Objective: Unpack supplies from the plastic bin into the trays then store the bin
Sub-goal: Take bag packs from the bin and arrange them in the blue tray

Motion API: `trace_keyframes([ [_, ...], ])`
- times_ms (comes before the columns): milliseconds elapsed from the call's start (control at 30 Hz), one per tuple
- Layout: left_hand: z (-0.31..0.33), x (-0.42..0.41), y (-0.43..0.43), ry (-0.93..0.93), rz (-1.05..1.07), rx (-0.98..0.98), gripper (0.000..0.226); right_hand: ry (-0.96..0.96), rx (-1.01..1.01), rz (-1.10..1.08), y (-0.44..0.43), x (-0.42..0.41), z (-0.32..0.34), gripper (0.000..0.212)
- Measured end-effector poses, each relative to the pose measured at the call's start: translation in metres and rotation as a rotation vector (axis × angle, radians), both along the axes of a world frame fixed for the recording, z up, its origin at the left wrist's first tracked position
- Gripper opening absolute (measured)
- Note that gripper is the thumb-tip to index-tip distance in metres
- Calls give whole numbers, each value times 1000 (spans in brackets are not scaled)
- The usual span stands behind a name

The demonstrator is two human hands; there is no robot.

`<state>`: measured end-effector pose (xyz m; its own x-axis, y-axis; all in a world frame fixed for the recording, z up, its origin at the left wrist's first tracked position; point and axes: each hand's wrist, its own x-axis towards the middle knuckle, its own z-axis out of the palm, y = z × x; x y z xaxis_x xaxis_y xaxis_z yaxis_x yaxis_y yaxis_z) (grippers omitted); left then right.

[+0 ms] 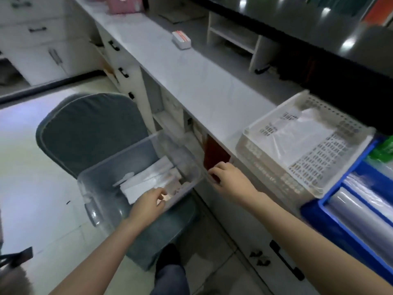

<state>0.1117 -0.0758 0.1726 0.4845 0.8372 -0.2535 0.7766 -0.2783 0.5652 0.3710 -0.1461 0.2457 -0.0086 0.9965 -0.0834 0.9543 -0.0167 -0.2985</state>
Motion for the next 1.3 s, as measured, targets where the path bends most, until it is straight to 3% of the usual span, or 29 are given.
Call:
trace_keyframes([
  [300, -92, -66, 71, 70, 216, -252, 28, 64, -321, 128, 136, -74, -111, 37],
  [467, -158, -60, 113, 96, 250, -384, 36, -20, -510, 224, 186, -100, -193, 46],
  [800, -287, -31, 164, 241, 273, -445, 56, -191, -489, 411, 240, -146, -337, 66],
  [933, -308, -30, 166, 273, 310, -316, 58, -282, -487, 475, 256, -148, -364, 59],
  [1300, -299, -29, 174, 220, 109, -351, 34, -264, -522, 461, 256, -129, -354, 38],
])
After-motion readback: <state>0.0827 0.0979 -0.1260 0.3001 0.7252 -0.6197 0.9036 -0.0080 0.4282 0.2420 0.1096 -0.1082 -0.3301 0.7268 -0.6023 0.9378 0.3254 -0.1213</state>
